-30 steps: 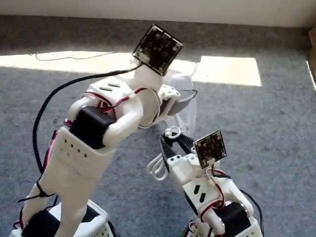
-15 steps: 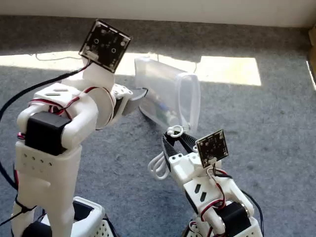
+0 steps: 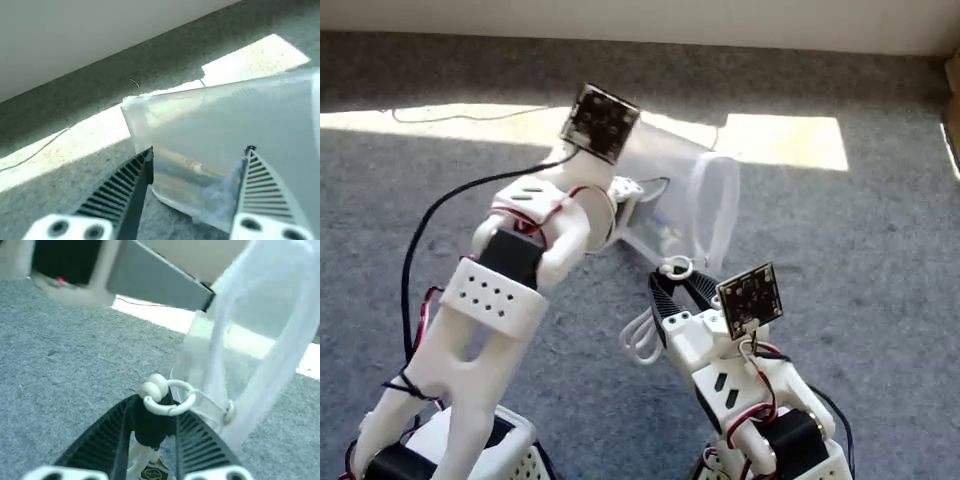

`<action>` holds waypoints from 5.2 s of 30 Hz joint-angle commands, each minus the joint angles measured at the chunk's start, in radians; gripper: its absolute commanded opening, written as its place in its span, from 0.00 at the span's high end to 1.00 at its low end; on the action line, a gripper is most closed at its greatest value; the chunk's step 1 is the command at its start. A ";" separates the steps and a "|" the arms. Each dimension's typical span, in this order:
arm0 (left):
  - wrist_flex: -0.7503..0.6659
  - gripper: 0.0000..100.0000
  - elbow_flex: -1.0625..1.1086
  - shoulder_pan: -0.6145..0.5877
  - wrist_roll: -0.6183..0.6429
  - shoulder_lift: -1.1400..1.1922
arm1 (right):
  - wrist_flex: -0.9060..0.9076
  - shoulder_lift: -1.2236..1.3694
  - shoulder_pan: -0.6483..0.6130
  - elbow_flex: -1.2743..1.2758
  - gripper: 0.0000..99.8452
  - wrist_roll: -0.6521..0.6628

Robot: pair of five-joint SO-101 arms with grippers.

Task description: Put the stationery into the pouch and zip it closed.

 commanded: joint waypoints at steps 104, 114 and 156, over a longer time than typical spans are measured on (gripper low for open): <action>-0.316 0.99 0.852 0.328 -0.276 -0.717 | 0.143 0.139 0.133 -0.346 1.00 0.083; -0.262 0.99 0.816 0.248 -0.226 -0.719 | 0.015 0.139 0.292 -0.272 1.00 0.083; -0.170 0.99 0.748 0.159 -0.230 -0.719 | -0.216 0.140 0.656 -0.087 0.89 0.091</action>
